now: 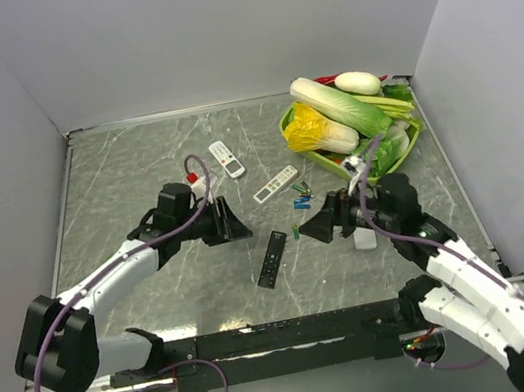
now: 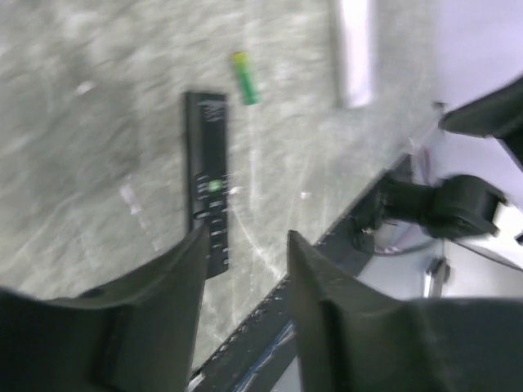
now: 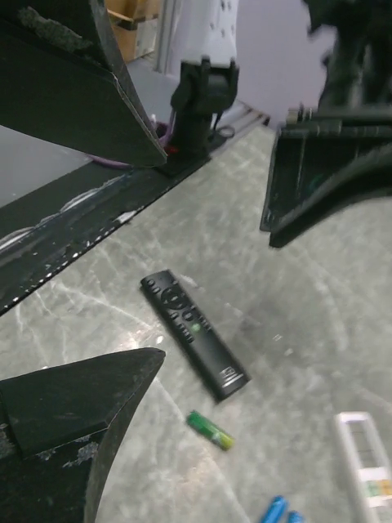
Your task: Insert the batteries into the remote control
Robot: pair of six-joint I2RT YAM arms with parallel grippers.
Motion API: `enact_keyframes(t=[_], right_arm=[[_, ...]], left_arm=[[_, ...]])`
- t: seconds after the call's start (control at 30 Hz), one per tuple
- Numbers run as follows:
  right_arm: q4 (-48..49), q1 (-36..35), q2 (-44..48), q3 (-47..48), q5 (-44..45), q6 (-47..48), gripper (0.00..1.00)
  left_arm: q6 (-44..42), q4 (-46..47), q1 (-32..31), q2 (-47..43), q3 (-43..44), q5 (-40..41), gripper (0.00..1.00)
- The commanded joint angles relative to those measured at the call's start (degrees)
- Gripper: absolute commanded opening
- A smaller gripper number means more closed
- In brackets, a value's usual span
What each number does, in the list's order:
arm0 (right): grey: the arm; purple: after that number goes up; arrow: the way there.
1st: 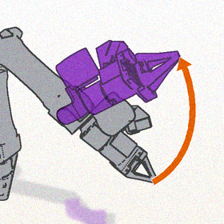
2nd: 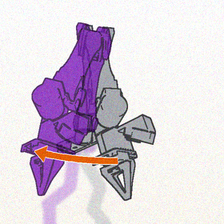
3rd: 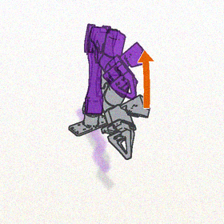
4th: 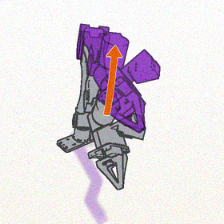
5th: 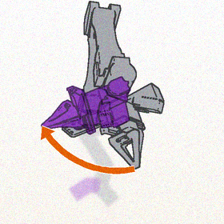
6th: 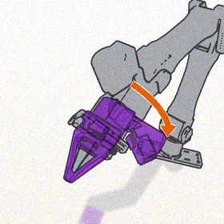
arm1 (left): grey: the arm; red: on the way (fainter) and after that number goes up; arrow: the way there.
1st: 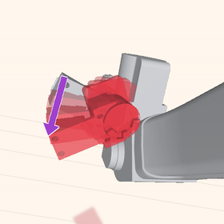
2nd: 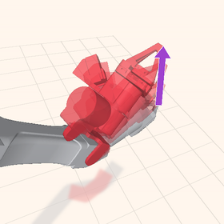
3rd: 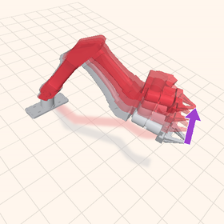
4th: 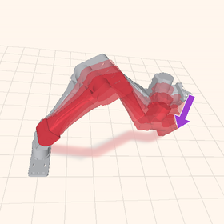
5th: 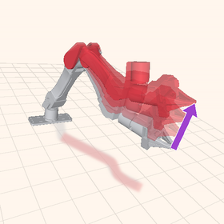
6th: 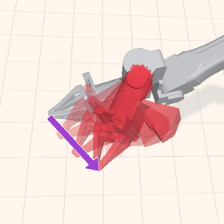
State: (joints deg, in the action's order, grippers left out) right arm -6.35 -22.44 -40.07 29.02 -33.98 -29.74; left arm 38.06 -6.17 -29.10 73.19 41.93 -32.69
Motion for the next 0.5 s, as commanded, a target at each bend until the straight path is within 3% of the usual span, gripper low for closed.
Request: enact_keyframes(t=[0.0,0.13,0.23,0.47], right_arm=[[-8.12,-4.37,-6.14,5.43,12.58,0.65,1.00],[-13.32,-4.72,-3.79,5.09,22.95,0.99,1.00],[-17.19,-4.63,-0.89,5.61,29.03,2.57,1.00],[-20.72,-4.63,3.33,5.79,33.45,3.37,1.00]], left_arm=[[-0.62,-7.35,-4.11,-0.15,2.36,14.64,0.54],[2.00,-13.40,-15.33,2.30,5.60,28.44,0.80],[4.73,-16.58,-23.24,5.82,9.46,39.08,0.91],[7.02,-26.60,-33.91,21.70,21.25,52.36,0.92]])
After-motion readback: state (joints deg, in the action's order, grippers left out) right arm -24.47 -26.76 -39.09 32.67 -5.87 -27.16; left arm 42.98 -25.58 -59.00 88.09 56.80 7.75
